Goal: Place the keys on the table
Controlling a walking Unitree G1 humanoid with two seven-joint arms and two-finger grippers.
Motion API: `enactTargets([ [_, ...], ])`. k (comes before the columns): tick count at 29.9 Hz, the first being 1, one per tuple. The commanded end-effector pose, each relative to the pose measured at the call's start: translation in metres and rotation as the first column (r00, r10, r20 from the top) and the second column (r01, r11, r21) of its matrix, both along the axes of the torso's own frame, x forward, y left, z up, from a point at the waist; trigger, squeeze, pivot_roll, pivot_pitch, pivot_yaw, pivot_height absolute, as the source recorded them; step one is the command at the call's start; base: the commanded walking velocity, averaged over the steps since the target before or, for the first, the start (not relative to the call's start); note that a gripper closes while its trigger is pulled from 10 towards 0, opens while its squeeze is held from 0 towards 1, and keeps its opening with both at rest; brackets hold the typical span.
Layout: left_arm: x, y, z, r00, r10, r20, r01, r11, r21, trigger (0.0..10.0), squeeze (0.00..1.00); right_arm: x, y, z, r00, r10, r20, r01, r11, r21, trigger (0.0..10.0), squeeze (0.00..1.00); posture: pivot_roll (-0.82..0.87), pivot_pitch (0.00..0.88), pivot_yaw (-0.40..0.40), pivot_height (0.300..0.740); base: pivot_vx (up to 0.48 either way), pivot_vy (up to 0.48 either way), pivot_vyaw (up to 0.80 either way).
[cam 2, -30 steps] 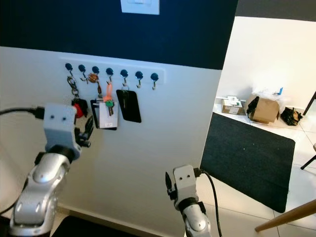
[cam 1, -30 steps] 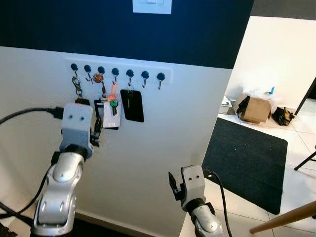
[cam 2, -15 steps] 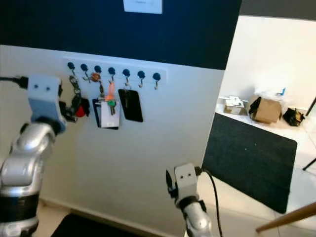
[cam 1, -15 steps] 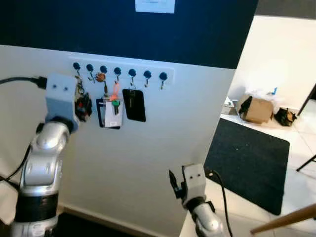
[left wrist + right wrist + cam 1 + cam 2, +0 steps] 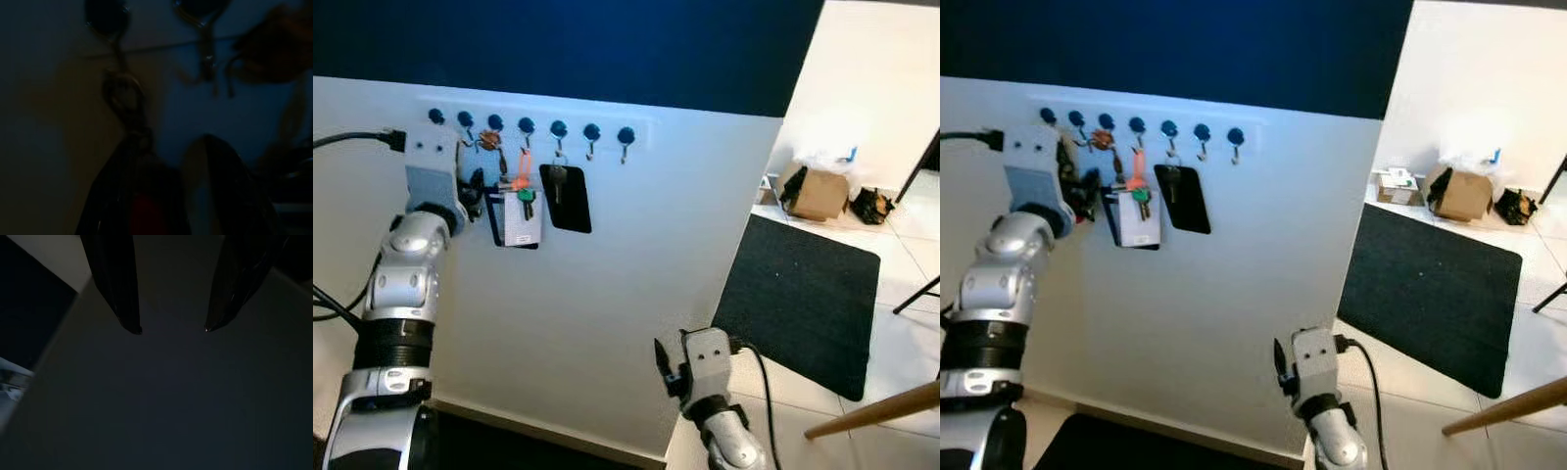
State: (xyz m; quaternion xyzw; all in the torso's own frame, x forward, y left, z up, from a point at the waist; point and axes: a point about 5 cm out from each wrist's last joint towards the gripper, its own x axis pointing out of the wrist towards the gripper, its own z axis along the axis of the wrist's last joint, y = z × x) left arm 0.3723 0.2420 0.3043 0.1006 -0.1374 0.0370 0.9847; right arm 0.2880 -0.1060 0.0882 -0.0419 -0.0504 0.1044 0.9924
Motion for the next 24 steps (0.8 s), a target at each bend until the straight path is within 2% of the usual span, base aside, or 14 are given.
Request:
enactTargets([
  [1,0.000,0.011,0.010,0.999,0.031,0.023,-0.031,0.999,0.037,10.0,0.00,-0.005,-0.003,-0.004,1.000,-0.012,-0.020,0.012,1.000,0.000,10.0,0.00,0.12,0.179,0.027,0.740,0.000,0.000,0.00],
  [6,0.004,0.021,0.015,0.997,0.056,0.044,-0.057,0.997,0.043,10.0,0.00,-0.006,-0.004,-0.002,1.000,-0.015,-0.024,0.015,1.000,-0.002,10.0,0.00,0.12,0.178,0.026,0.740,0.000,0.000,0.00],
  [12,0.001,0.028,0.013,0.997,0.058,0.049,-0.059,0.998,0.036,9.8,0.00,-0.006,-0.003,0.000,1.000,-0.012,-0.023,0.012,1.000,-0.002,10.0,0.00,0.13,0.174,0.017,0.740,0.000,0.000,0.00],
  [14,0.001,0.031,0.011,0.997,0.064,0.047,-0.065,0.997,0.029,7.9,0.00,-0.006,0.002,0.007,0.999,0.036,0.001,-0.036,0.999,0.025,10.0,0.00,0.13,0.172,0.008,0.740,0.000,0.000,0.00],
  [15,0.001,0.031,0.011,0.997,0.064,0.047,-0.065,0.997,0.029,7.9,0.00,-0.006,0.002,0.007,0.999,0.036,0.001,-0.036,0.999,0.025,10.0,0.00,0.13,0.172,0.008,0.740,0.000,0.000,0.00],
  [16,0.002,0.032,0.010,0.997,0.064,0.049,-0.065,0.998,0.021,7.0,0.00,-0.008,0.016,0.023,0.987,0.149,0.053,-0.152,0.987,0.056,10.0,0.00,0.13,0.168,0.005,0.740,0.000,0.000,0.00],
  [17,0.002,0.032,0.010,0.997,0.064,0.049,-0.065,0.998,0.021,7.0,0.00,-0.008,0.016,0.023,0.987,0.149,0.053,-0.152,0.987,0.056,10.0,0.00,0.13,0.168,0.005,0.740,0.000,0.000,0.00],
  [18,0.003,0.032,0.010,0.997,0.061,0.052,-0.062,0.998,0.020,6.4,0.00,-0.010,0.023,0.033,0.973,0.214,0.086,-0.218,0.975,0.050,10.0,0.00,0.13,0.166,0.004,0.740,0.000,0.000,0.00],
  [21,0.005,0.031,0.009,0.997,0.057,0.054,-0.058,0.998,0.021,6.2,0.00,-0.012,0.033,0.045,0.952,0.281,0.124,-0.289,0.956,0.050,10.0,0.00,0.13,0.161,0.004,0.740,0.000,0.000,0.00],
  [22,0.007,0.030,0.008,0.997,0.054,0.052,-0.055,0.998,0.020,5.8,0.00,-0.012,0.042,0.060,0.928,0.333,0.166,-0.346,0.937,0.052,10.0,0.00,0.13,0.157,0.005,0.740,0.000,0.000,0.00],
  [24,0.007,0.029,0.008,0.997,0.053,0.052,-0.054,0.998,0.019,5.6,0.00,-0.012,0.046,0.065,0.919,0.349,0.181,-0.363,0.930,0.050,10.0,0.00,0.13,0.155,0.005,0.740,0.000,0.000,0.00],
])
